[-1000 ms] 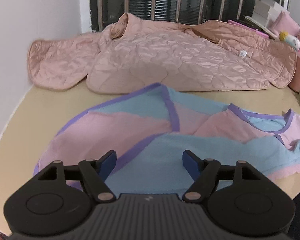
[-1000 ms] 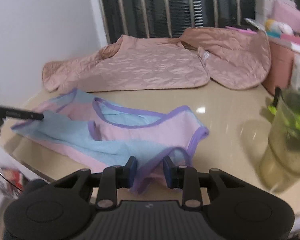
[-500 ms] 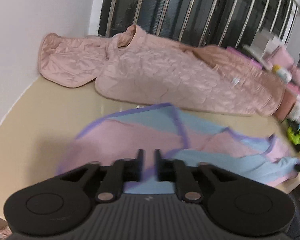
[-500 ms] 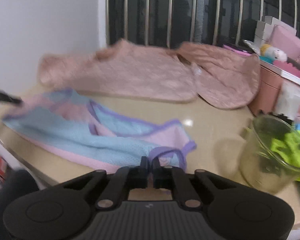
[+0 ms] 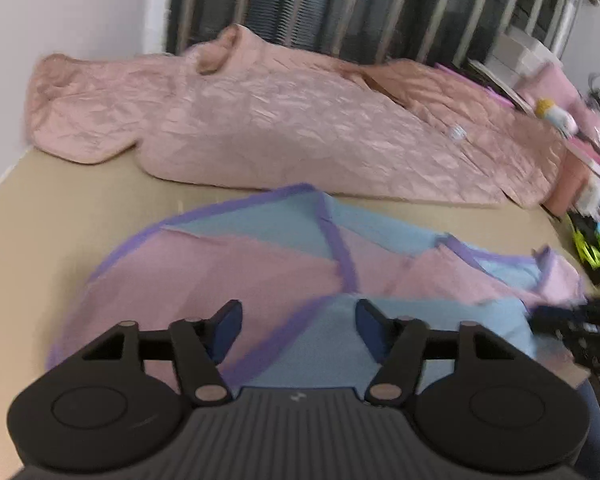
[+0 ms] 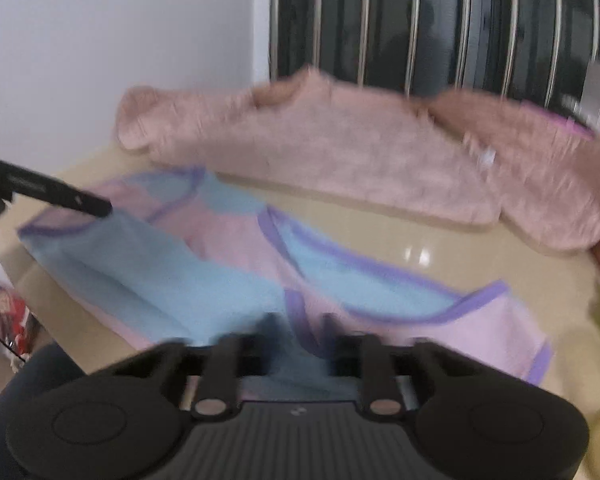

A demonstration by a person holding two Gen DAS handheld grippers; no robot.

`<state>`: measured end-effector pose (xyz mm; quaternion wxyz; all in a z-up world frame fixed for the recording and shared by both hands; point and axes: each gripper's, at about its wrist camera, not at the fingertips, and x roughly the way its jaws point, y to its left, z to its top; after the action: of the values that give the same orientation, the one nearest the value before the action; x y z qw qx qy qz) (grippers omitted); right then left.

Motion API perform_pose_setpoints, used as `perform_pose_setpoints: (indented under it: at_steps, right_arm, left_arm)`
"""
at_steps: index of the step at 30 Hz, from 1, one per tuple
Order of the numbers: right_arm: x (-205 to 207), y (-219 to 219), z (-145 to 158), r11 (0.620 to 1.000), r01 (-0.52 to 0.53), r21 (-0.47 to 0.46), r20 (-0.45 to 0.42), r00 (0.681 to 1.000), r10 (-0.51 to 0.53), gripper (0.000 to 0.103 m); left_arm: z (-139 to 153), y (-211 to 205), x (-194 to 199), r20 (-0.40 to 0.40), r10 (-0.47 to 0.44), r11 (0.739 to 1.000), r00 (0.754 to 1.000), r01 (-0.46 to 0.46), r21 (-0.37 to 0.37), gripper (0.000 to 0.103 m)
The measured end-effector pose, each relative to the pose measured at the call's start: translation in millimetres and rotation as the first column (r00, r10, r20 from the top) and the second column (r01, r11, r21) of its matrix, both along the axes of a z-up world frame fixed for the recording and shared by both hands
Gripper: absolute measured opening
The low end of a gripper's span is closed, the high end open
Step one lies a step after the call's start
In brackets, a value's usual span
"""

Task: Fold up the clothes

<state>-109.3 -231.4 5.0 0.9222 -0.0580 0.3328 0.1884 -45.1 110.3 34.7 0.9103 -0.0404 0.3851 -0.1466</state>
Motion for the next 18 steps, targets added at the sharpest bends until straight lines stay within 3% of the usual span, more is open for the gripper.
perform_pose_setpoints:
  at_steps: [1, 6, 12, 15, 18]
  right_arm:
    - [1.8, -0.5, -1.3, 1.000, 0.006, 0.012, -0.009, 1.000, -0.005, 0.007]
    - [-9.3, -12.3, 16.4, 0.996, 0.030, 0.085, 0.062, 0.997, -0.036, 0.001]
    - [-38.3, -29.3, 56.9, 0.984, -0.007, 0.176, 0.137, 0.990, -0.017, 0.001]
    - [-57.6, -37.5, 70.1, 0.978, -0.045, 0.204, 0.151, 0.988, 0.014, 0.001]
    - [-52.3, -32.2, 59.7, 0.982, -0.106, 0.159, 0.119, 0.989, 0.088, 0.006]
  left_arm:
    - [-1.8, -3.3, -0.9, -0.007, -0.015, 1.000, 1.000, 0.015, 0.005, 0.005]
    - [-3.2, -2.3, -11.1, -0.015, -0.007, 0.999, 1.000, 0.006, -0.043, 0.004]
    - [32.7, 17.3, -49.0, 0.031, 0.051, 0.989, 0.998, -0.046, -0.141, 0.004]
    - [52.7, 11.5, -74.6, 0.089, 0.030, 0.992, 0.996, -0.019, -0.128, 0.004]
    - [55.1, 4.3, -82.7, 0.106, -0.001, 0.993, 0.994, 0.014, -0.120, 0.004]
